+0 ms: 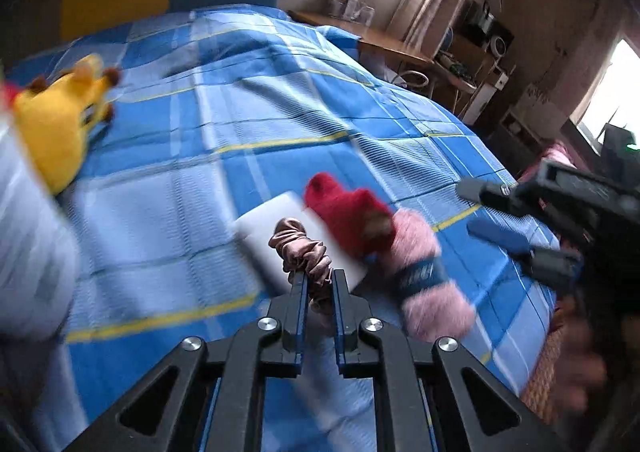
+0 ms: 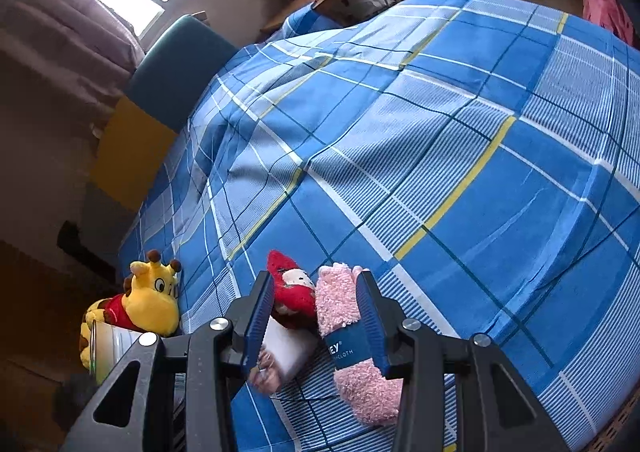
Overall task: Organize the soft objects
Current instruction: 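Reach the left tool to the brown satin scrunchie and grasp it, then grasp the red sock with the right tool while the left tool holds the scrunchie, then carry the scrunchie into the gold tray and open the left tool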
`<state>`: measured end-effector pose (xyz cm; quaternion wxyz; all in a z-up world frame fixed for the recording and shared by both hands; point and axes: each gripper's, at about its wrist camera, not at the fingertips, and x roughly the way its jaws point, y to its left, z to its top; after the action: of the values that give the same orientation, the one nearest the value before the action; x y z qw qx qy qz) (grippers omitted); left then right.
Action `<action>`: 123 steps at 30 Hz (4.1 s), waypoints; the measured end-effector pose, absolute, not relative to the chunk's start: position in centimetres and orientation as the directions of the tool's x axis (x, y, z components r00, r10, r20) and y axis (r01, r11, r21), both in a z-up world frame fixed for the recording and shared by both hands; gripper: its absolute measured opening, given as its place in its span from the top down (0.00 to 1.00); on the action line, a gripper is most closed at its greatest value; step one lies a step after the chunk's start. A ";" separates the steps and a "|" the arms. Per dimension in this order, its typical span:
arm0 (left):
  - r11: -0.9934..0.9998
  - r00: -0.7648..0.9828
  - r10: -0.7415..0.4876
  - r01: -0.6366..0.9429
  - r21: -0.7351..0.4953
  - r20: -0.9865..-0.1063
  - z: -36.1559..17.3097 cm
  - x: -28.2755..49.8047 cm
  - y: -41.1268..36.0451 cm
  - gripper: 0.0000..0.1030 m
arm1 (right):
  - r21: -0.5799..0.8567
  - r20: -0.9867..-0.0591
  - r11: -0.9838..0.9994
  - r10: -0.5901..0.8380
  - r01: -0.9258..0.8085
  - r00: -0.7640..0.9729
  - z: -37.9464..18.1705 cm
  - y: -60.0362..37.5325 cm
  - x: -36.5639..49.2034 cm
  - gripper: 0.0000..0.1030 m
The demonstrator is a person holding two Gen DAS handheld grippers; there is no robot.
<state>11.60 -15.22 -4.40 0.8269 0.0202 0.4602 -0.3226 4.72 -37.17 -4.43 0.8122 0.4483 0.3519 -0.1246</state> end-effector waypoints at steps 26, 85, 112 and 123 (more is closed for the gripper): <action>0.864 0.482 -0.434 0.462 -0.200 -0.761 -9.6 6.6 -3.0 0.85 | 0.568 -0.698 0.713 0.155 0.410 0.699 -3.5 -33.4 6.7 0.59; 0.864 0.513 -0.436 0.467 -0.186 -0.739 -9.5 6.0 -2.9 0.88 | 0.219 -0.886 0.974 0.221 -0.051 0.407 -8.5 -18.7 9.6 0.78; 0.961 0.700 -0.261 0.253 -0.112 -0.665 0.8 2.4 5.9 0.90 | 0.127 -0.888 0.986 0.162 -0.110 0.430 -8.6 -17.1 9.1 0.72; 0.989 0.757 -0.145 0.121 -0.082 -0.636 2.5 1.4 11.5 0.90 | 0.087 -0.883 0.988 0.137 -0.129 0.449 -8.8 -16.7 8.9 0.71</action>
<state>1.43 11.52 2.49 0.9372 -0.0178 0.3409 -0.0711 8.93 -16.69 -8.76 0.8511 0.0036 0.5192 0.0781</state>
